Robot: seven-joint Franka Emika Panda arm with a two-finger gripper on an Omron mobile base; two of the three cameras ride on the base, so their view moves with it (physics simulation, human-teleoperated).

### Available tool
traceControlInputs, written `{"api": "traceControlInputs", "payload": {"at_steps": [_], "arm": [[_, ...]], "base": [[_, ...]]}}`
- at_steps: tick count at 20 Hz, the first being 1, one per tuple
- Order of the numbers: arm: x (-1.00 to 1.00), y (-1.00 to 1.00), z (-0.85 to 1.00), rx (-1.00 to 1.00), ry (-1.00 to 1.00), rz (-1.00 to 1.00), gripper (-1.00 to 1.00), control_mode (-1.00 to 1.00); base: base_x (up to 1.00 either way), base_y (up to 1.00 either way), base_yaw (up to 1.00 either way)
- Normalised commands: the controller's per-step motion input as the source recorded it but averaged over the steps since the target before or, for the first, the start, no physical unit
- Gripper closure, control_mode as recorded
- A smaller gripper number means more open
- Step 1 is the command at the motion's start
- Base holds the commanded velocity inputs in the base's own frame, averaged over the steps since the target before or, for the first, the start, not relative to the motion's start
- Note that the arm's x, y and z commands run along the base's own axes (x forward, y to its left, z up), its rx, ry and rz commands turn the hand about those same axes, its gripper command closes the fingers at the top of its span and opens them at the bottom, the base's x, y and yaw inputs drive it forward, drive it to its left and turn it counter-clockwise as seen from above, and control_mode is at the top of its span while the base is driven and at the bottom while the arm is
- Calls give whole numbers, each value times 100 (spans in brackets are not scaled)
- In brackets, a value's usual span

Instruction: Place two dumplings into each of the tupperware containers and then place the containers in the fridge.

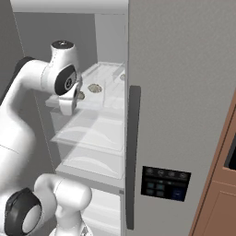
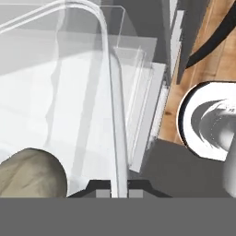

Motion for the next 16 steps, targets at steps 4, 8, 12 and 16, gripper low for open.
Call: {"api": "traceControlInputs", "payload": {"at_steps": [4,8,12,16], "arm": [[100,2,0,0,5,0,100,-100],[99,8,-5,0,9,0,100,-100],[97,1,-37,0,11,0,100,-100],[71,0,-34,0,4,0,100,-100]], "base": [[0,0,0],[0,0,0],[0,0,0],[0,0,0]]}}
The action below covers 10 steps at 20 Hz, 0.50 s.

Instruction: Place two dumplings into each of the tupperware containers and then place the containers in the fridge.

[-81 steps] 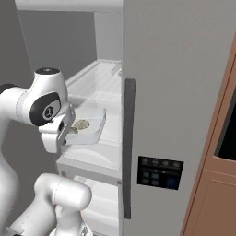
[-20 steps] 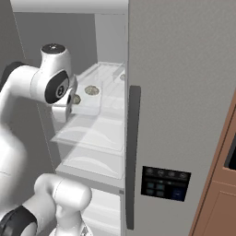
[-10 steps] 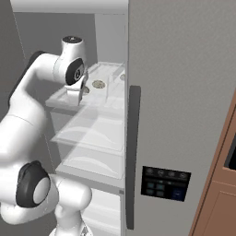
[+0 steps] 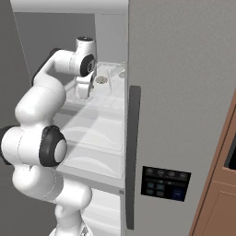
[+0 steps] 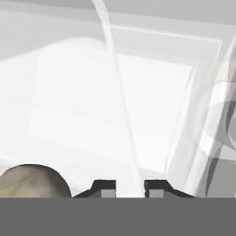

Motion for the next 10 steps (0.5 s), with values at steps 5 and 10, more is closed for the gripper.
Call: {"api": "traceControlInputs", "payload": {"at_steps": [5,10], "arm": [[19,0,0,0,5,0,100,-100],[1,0,0,0,2,0,-100,-100]], "base": [[0,0,0],[0,0,0]]}}
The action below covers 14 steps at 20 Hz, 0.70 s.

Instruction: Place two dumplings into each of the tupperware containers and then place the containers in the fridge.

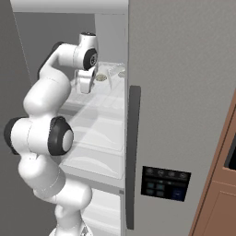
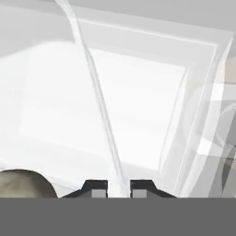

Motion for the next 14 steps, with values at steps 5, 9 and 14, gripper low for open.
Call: {"api": "traceControlInputs", "payload": {"at_steps": [5,9,14], "arm": [[-2,0,0,0,-3,0,-100,-100],[-40,-3,1,0,-13,0,-100,-100],[-61,-3,0,0,-24,0,-100,-100]], "base": [[0,0,0],[0,0,0],[0,0,0]]}}
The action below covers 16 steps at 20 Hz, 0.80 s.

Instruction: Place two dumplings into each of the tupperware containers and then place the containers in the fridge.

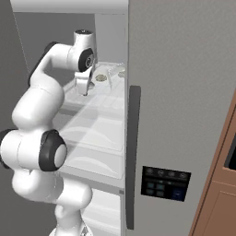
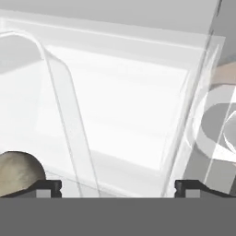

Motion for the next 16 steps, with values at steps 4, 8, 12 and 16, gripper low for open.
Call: {"api": "traceControlInputs", "payload": {"at_steps": [4,8,12,16], "arm": [[-62,-7,4,1,-36,0,-100,-100],[-56,-5,26,0,-17,0,-100,-100],[-77,-5,40,0,-1,0,-100,-100],[-100,-11,35,0,0,0,-100,-100]], "base": [[0,0,0],[0,0,0],[0,0,0],[0,0,0]]}}
